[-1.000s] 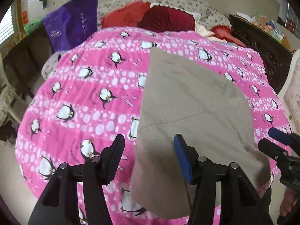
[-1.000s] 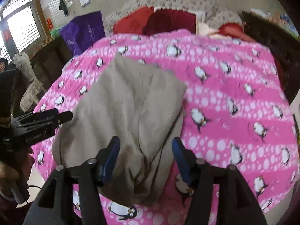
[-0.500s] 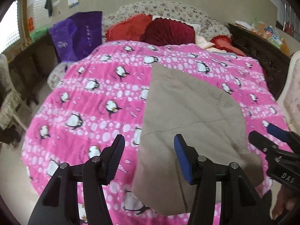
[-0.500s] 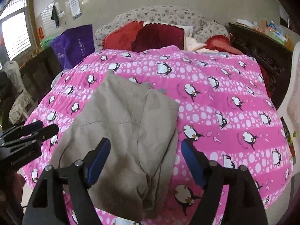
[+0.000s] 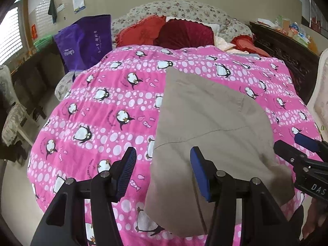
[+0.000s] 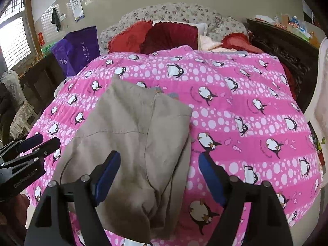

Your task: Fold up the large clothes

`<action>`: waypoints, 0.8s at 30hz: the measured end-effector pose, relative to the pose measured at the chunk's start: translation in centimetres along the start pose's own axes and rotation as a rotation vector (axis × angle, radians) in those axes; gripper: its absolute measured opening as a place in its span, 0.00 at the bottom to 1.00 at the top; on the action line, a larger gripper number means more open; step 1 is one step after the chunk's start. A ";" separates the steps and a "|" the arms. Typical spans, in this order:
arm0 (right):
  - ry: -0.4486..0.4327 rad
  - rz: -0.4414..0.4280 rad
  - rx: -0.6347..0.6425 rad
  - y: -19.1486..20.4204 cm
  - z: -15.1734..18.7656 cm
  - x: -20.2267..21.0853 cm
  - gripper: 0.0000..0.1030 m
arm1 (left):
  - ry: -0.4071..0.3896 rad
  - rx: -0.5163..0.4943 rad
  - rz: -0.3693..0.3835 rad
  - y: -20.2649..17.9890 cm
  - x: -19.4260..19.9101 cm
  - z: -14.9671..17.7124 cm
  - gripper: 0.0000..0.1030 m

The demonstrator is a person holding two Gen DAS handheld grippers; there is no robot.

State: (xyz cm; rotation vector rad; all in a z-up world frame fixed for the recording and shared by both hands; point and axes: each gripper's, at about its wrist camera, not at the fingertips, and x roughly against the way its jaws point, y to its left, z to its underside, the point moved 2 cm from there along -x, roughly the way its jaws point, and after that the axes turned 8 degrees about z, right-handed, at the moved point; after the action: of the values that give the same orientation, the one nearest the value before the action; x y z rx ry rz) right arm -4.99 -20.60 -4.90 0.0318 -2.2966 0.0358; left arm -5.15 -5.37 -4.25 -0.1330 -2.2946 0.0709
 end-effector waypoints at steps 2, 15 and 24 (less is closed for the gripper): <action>0.007 -0.005 -0.001 0.0 0.1 -0.3 0.80 | 0.002 -0.002 0.005 -0.1 -0.1 0.0 0.41; 0.040 -0.006 -0.012 -0.2 0.7 -1.6 0.80 | 0.032 0.010 0.034 -0.2 -1.3 -0.1 0.41; 0.050 -0.014 -0.015 -0.2 0.6 -2.0 0.80 | 0.031 -0.004 0.026 -0.2 -1.4 -0.1 0.41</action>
State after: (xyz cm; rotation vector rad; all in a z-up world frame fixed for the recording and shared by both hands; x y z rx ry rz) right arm -4.06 -20.84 -6.78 0.0387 -2.2467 0.0122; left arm -4.13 -5.74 -5.21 -0.1656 -2.2626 0.0769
